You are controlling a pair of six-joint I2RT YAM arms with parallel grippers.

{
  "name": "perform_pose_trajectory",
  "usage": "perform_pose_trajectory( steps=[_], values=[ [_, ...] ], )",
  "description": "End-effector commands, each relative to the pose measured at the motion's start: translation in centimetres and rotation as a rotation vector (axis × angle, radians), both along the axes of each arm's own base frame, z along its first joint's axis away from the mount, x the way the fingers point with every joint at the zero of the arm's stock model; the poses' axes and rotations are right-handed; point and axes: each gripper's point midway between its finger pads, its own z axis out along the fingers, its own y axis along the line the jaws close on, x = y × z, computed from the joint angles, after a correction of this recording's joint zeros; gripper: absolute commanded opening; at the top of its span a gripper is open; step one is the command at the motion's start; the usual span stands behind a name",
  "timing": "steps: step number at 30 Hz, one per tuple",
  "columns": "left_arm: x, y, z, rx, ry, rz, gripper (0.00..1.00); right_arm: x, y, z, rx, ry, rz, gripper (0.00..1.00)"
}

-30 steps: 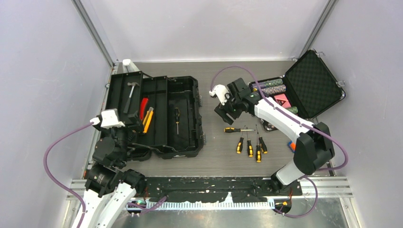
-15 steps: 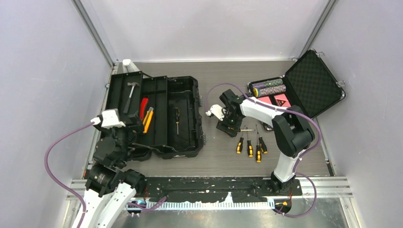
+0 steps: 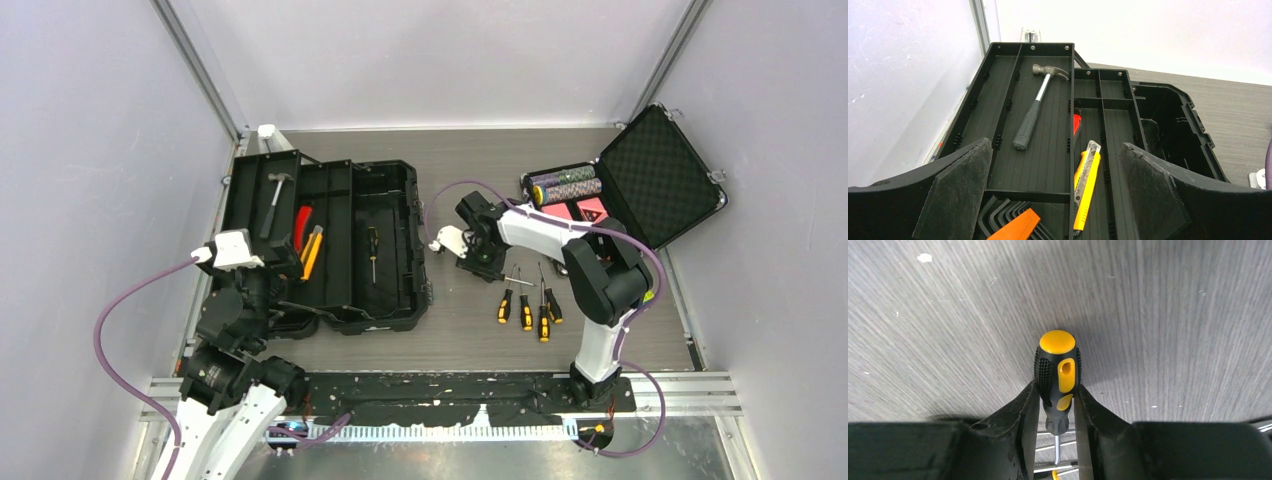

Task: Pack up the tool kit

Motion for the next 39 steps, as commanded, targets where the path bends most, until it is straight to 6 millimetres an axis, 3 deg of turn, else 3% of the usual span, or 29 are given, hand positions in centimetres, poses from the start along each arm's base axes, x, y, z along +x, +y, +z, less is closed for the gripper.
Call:
perform_pose_trajectory(
  steps=[1,6,13,21,24,32,34,36,39],
  values=[
    [0.3,0.0,1.1,-0.008,-0.044,0.002,1.0,2.9,0.0,0.0,-0.048,-0.092,0.039,0.29],
    [0.4,-0.1,1.0,-0.007,-0.042,0.0,1.0,6.0,0.4,3.7,-0.031,-0.235,0.011,0.2],
    [0.3,0.0,1.1,-0.009,-0.047,0.001,1.0,8.9,3.2,12.2,0.163,-0.405,-0.132,0.13],
    [0.3,0.0,1.2,-0.01,-0.048,0.001,1.0,9.1,6.8,21.3,0.513,-0.429,-0.518,0.08],
    [0.2,-0.1,1.2,-0.011,-0.049,-0.002,1.0,7.9,10.2,23.7,0.715,-0.276,-0.665,0.05],
    [0.2,0.1,1.2,-0.01,-0.051,0.007,1.0,4.6,20.0,26.2,1.059,0.041,-0.804,0.05],
    [0.1,0.2,1.2,-0.009,-0.051,0.009,1.0,4.0,22.4,25.8,1.082,0.094,-0.81,0.06],
    [0.1,0.2,1.2,-0.01,-0.053,0.01,1.0,3.3,25.1,24.0,1.066,0.138,-0.812,0.07],
    [0.0,0.3,1.3,-0.009,-0.056,0.015,1.0,3.6,26.9,21.6,1.037,0.16,-0.855,0.08]
  ],
)
